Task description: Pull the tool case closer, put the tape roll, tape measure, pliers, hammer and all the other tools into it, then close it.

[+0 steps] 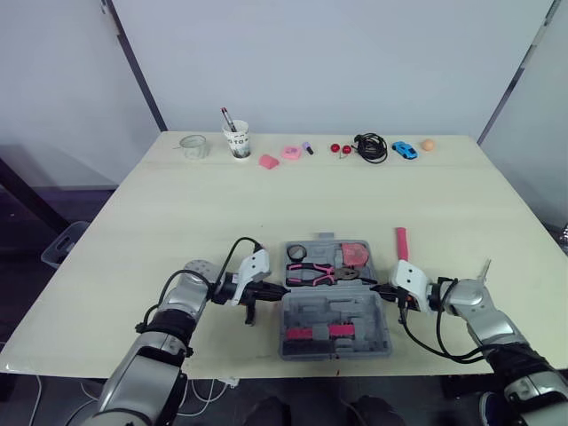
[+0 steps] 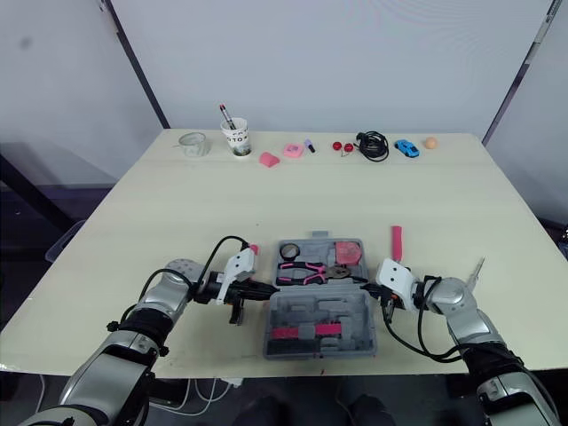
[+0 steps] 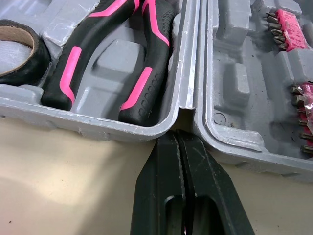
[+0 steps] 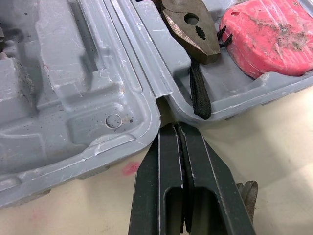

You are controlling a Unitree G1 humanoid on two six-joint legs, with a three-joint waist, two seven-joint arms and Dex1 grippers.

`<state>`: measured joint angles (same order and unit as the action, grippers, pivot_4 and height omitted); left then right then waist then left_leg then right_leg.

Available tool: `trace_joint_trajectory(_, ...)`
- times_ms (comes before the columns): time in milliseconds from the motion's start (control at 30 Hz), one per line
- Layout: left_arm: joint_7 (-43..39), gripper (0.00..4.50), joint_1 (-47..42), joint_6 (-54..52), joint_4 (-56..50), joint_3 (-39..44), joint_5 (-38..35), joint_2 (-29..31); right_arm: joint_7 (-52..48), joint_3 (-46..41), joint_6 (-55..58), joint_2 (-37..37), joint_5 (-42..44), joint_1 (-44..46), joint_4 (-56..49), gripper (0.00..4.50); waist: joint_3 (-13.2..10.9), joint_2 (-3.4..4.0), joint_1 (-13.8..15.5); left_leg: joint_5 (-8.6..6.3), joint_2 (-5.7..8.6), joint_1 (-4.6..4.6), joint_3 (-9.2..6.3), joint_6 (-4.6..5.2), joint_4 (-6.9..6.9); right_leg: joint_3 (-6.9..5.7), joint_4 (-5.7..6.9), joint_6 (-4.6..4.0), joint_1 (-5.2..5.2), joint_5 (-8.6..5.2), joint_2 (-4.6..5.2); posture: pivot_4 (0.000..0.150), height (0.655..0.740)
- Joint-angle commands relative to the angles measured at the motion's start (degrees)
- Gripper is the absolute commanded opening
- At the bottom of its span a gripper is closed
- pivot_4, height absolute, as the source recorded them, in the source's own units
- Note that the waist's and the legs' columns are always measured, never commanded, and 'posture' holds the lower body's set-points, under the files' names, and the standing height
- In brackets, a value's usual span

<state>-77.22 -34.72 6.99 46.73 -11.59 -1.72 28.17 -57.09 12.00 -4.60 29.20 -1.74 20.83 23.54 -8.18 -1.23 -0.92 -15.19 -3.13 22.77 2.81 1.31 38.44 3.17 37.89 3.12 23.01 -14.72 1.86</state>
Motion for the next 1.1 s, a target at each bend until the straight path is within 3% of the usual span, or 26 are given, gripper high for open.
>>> trace_joint_trajectory(33,0.66,0.05,0.01,0.71,0.01,-0.4,0.93,-0.08,-0.21,-0.27,-2.33,-1.14,1.55,1.75,-2.04,0.01,0.0,0.0,-0.01,0.0,0.0,0.0,0.0,0.0,0.0,0.0,0.0,0.0,0.0,0.0,0.0,0.15,0.74)
trace_joint_trajectory(1100,0.81,0.05,0.4,1.29,0.53,-0.23,1.24,0.17,-1.71,0.15,0.44,-0.4,1.54,-0.27,-4.27,0.01,0.0,0.0,0.0,0.0,-0.01,0.0,0.0,0.0,-0.01,0.0,0.0,0.0,0.0,0.0,0.0,0.15,0.74)
